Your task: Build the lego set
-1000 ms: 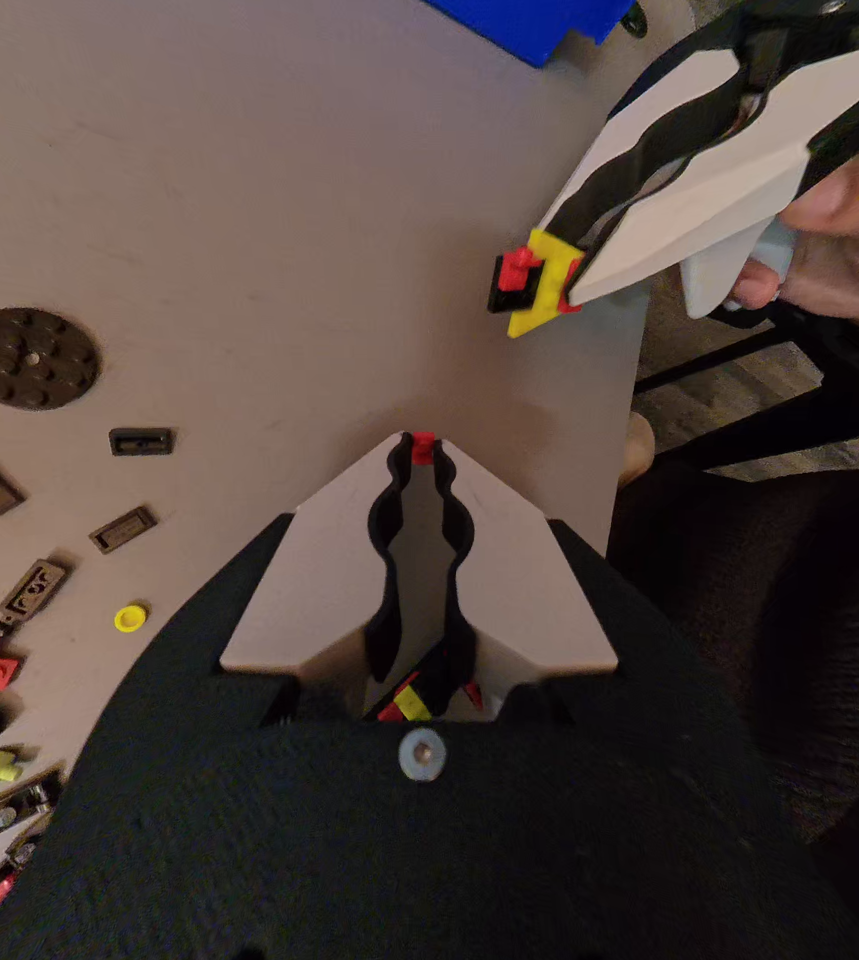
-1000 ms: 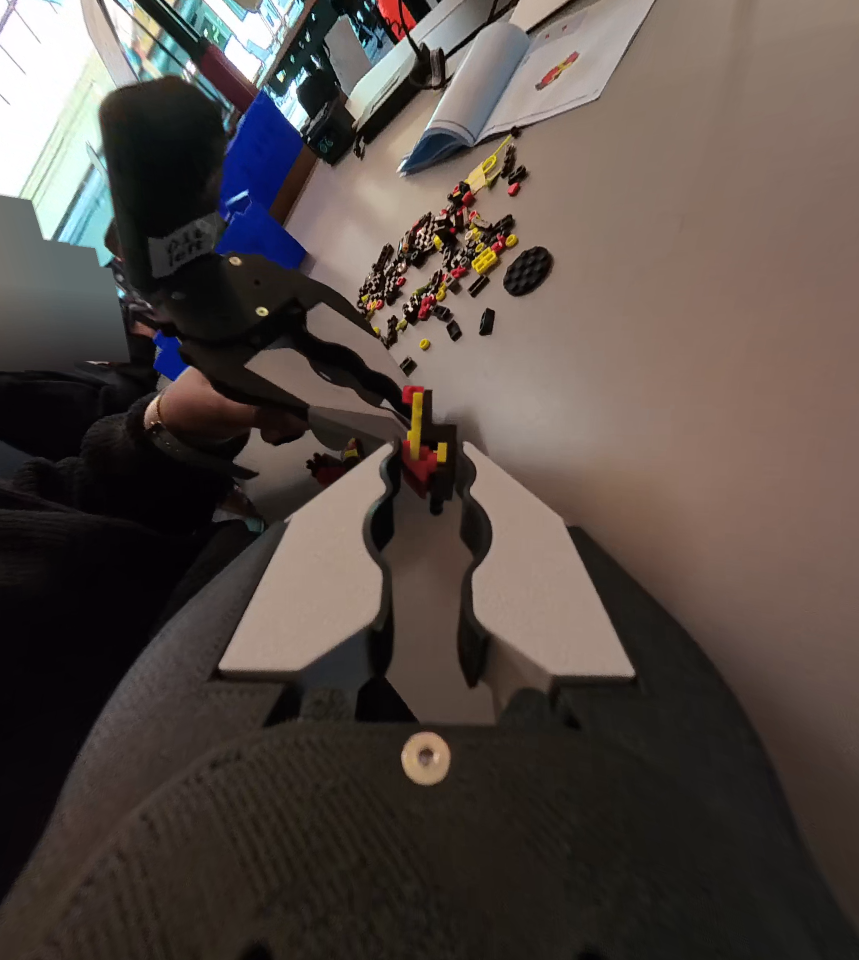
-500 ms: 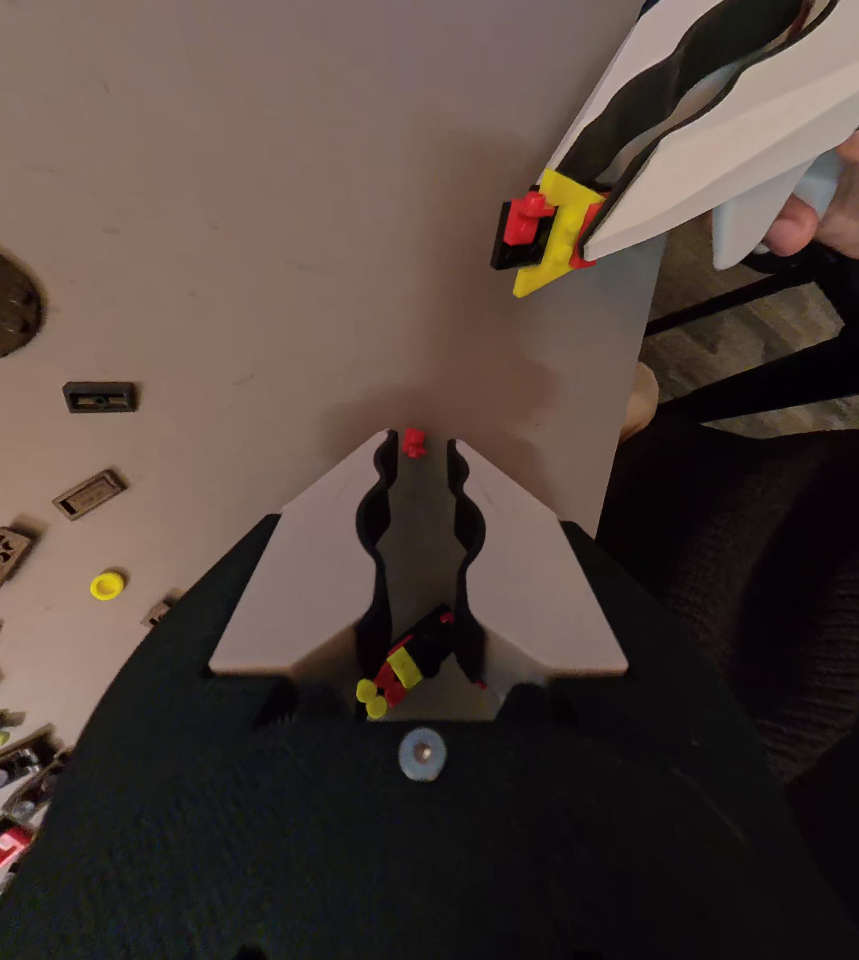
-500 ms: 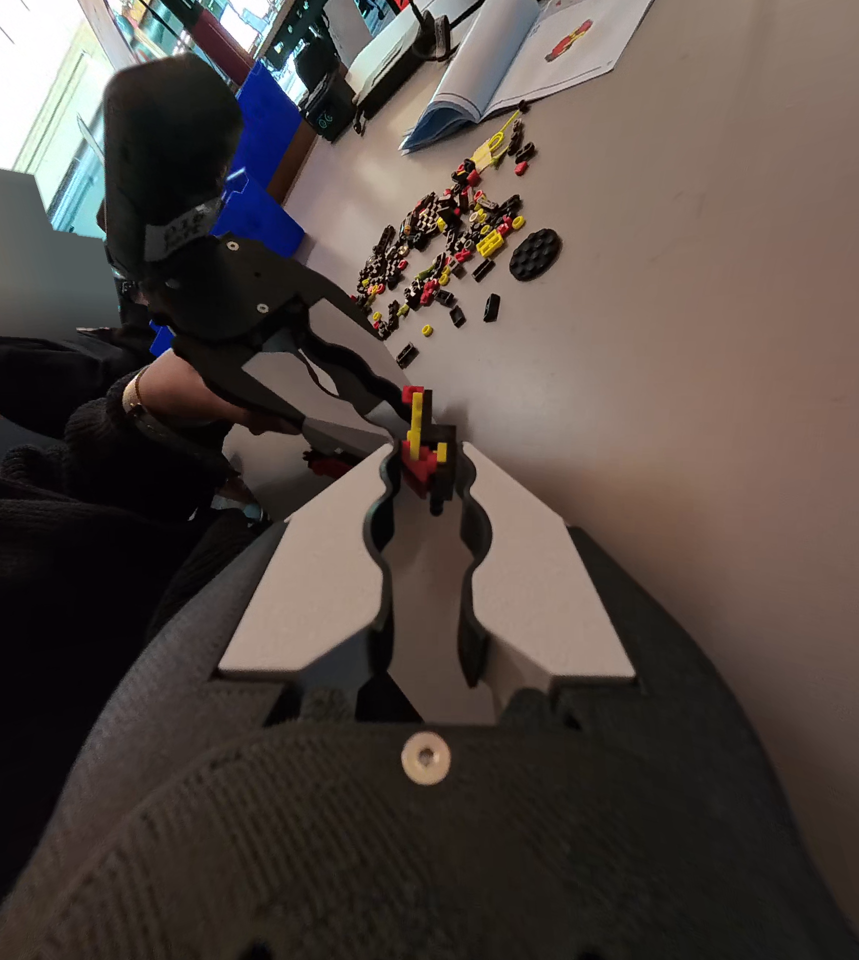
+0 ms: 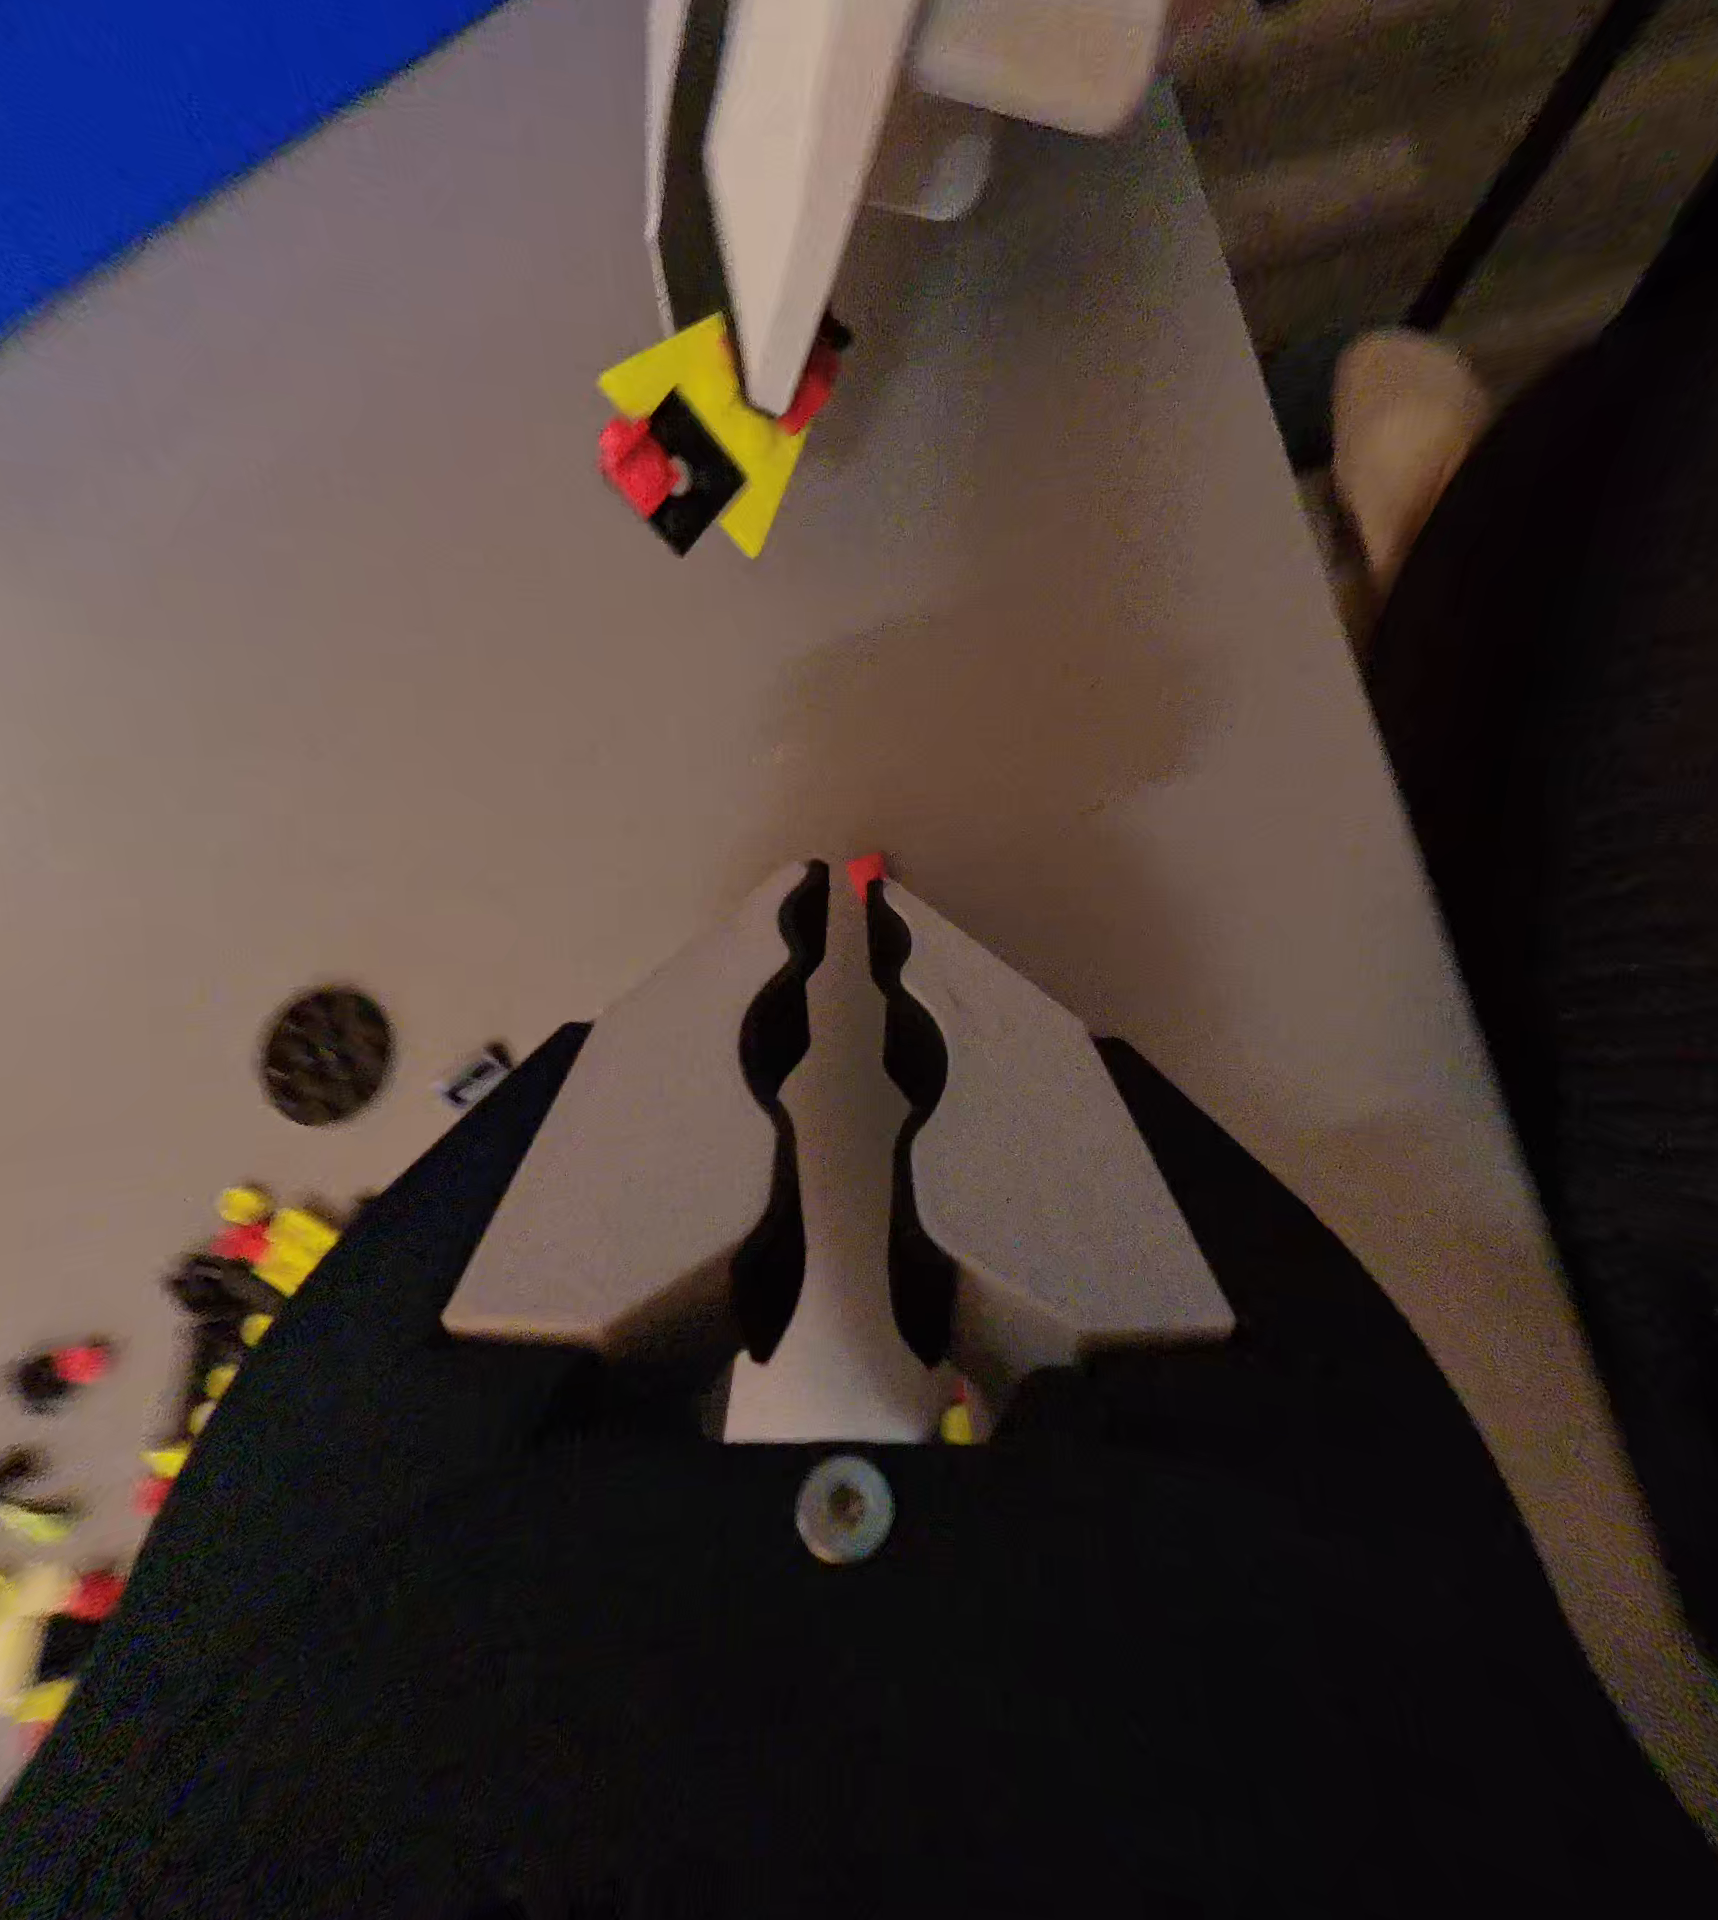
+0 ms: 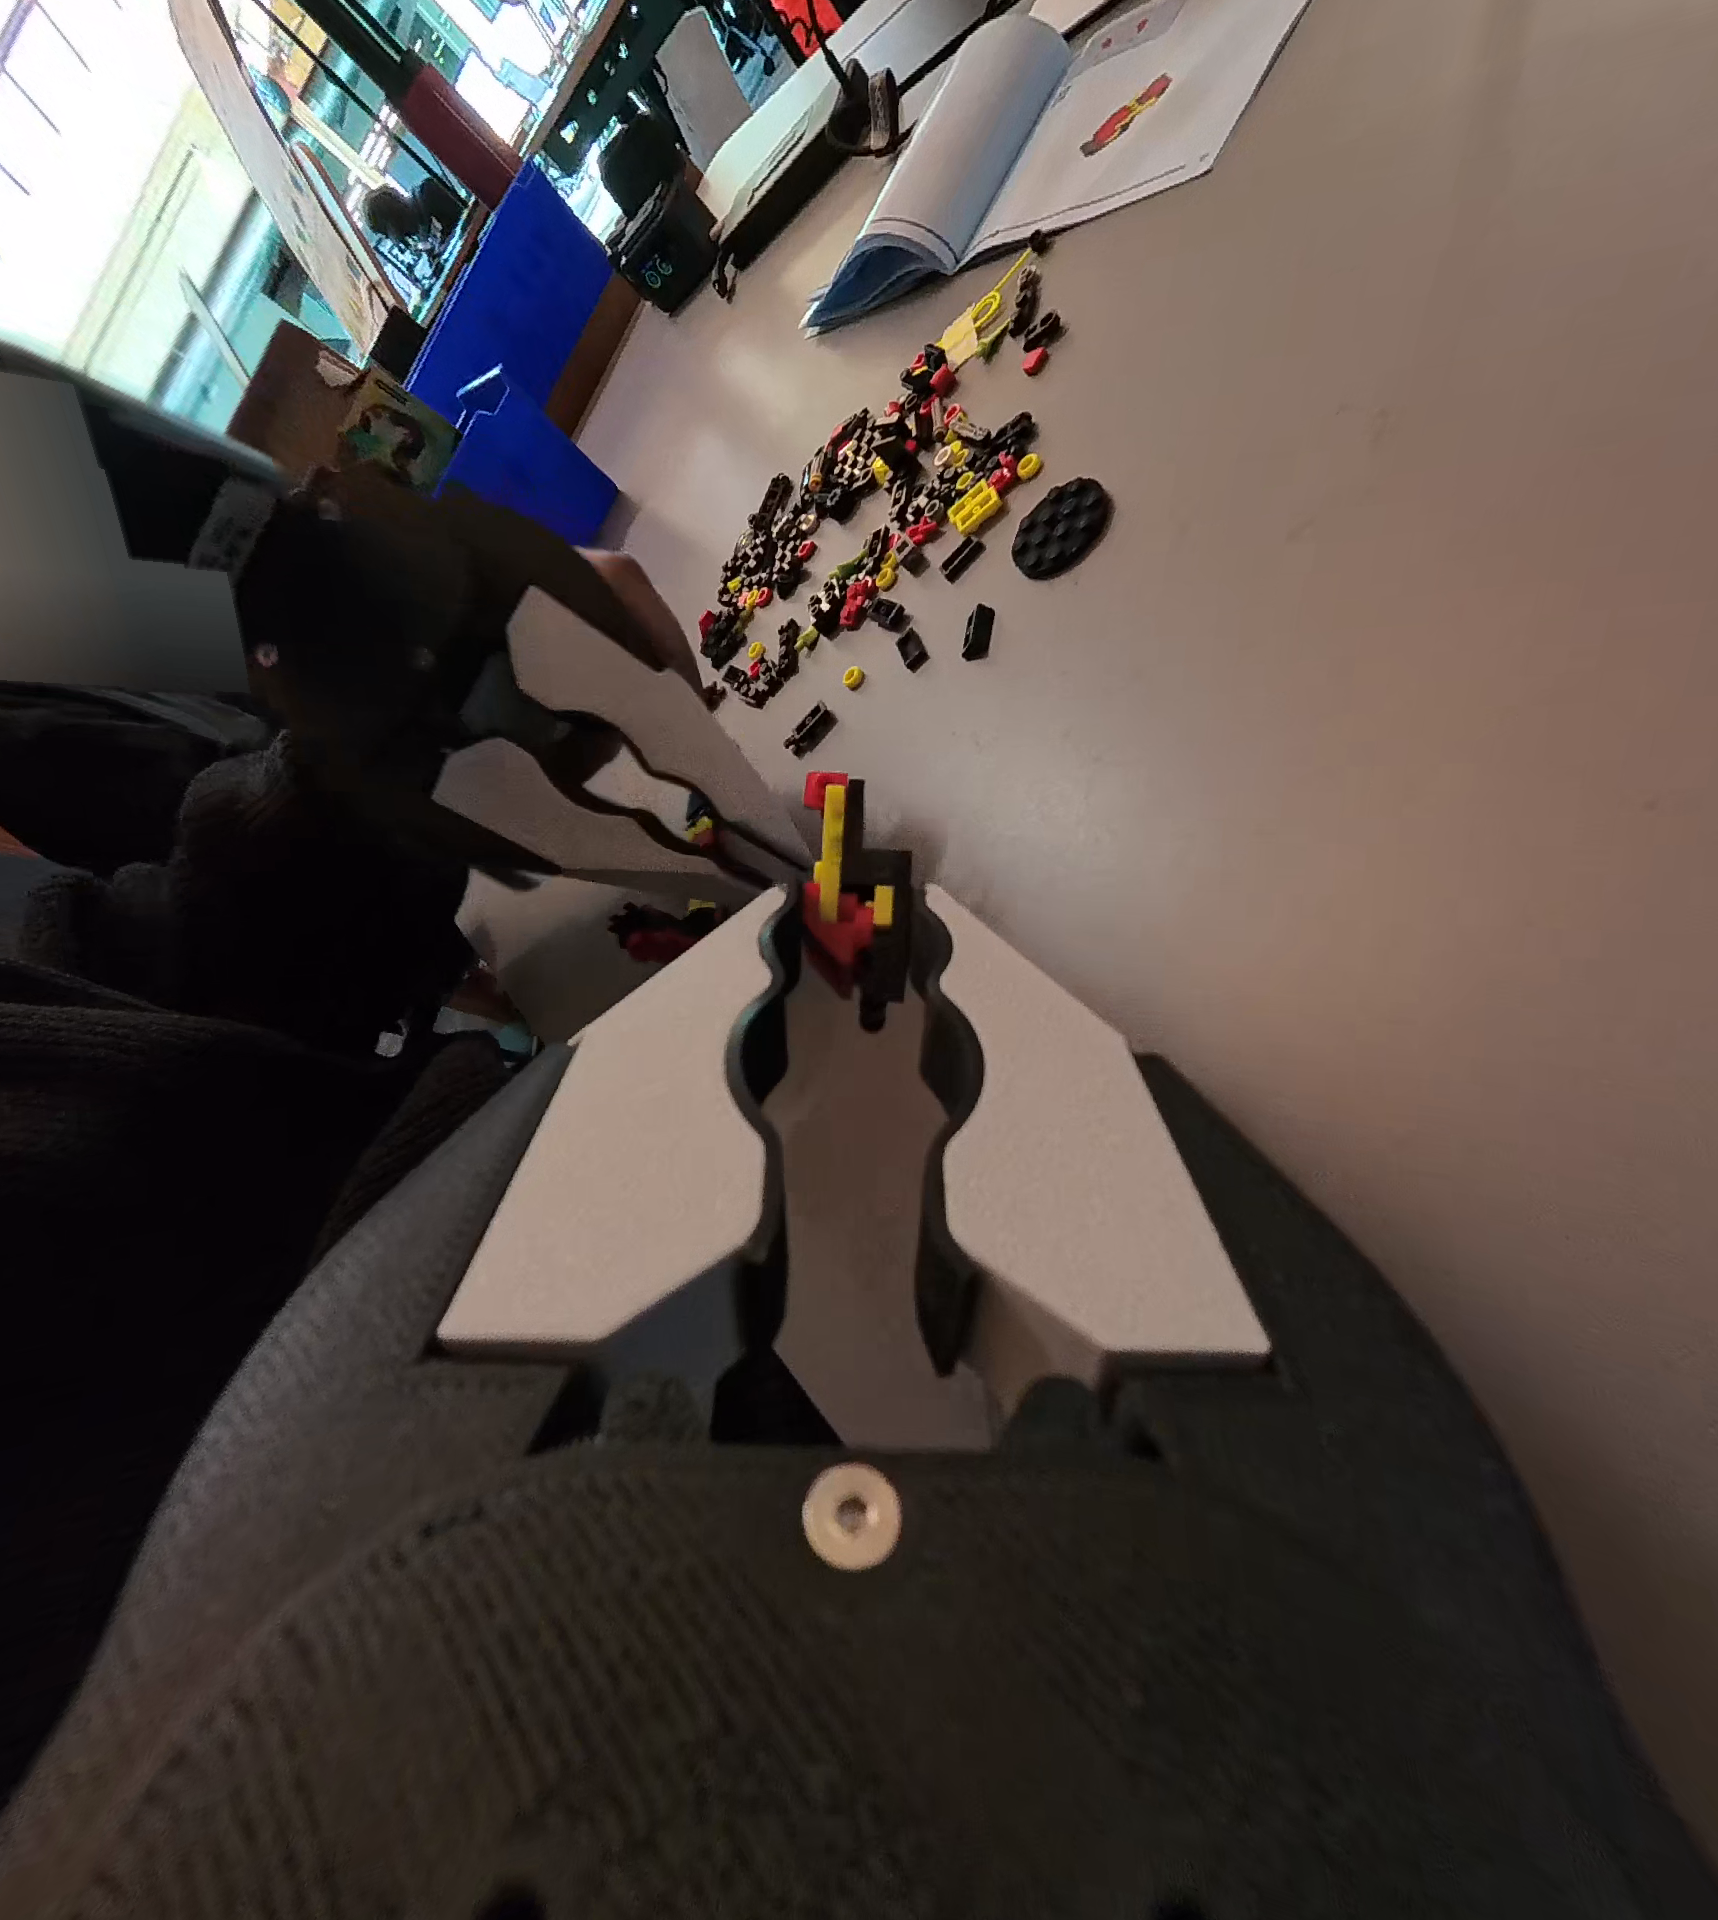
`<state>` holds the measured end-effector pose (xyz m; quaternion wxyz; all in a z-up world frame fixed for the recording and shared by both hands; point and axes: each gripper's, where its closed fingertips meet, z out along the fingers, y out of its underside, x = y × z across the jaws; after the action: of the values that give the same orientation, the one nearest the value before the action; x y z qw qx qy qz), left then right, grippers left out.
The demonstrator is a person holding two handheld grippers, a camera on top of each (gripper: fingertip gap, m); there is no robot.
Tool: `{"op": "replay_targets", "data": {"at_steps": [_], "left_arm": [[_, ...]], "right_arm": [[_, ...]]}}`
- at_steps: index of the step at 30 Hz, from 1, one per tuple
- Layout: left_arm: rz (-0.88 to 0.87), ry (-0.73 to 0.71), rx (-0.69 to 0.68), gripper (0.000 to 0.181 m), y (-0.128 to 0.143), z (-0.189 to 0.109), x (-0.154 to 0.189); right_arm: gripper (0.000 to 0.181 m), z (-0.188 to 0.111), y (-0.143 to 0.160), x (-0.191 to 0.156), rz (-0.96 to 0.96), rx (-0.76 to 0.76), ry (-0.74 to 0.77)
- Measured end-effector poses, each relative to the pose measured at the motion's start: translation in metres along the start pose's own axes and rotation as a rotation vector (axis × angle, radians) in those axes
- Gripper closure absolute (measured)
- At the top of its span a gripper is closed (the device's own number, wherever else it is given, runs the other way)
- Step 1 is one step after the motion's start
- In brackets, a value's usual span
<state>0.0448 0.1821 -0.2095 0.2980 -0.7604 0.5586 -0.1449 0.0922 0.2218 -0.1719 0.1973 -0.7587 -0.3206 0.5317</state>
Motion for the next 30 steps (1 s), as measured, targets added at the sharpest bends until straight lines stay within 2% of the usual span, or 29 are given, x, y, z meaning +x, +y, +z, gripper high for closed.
{"op": "replay_targets", "data": {"at_steps": [3,8,13,19,24,30], "left_arm": [[0.192,0.007,-0.065,0.176,0.002,0.002,-0.004],[0.315,0.163,-0.191,0.175,0.013,0.011,0.004],[0.318,0.246,-0.211,0.177,0.013,0.020,0.010],[0.298,0.226,-0.193,0.180,0.010,0.020,0.009],[0.171,0.132,-0.054,0.180,-0.009,0.012,-0.004],[-0.226,0.117,0.365,0.181,-0.057,-0.025,-0.012]], "right_arm": [[0.163,0.000,0.000,0.000,-0.002,0.001,0.002],[0.163,-0.002,-0.001,0.000,-0.024,0.001,0.022],[0.163,0.000,0.002,0.004,0.001,-0.011,0.021],[0.163,0.002,0.007,0.007,0.027,-0.036,0.020],[0.162,0.003,0.010,0.009,0.040,-0.046,0.024],[0.163,0.007,0.007,-0.002,0.037,-0.029,-0.012]]}}
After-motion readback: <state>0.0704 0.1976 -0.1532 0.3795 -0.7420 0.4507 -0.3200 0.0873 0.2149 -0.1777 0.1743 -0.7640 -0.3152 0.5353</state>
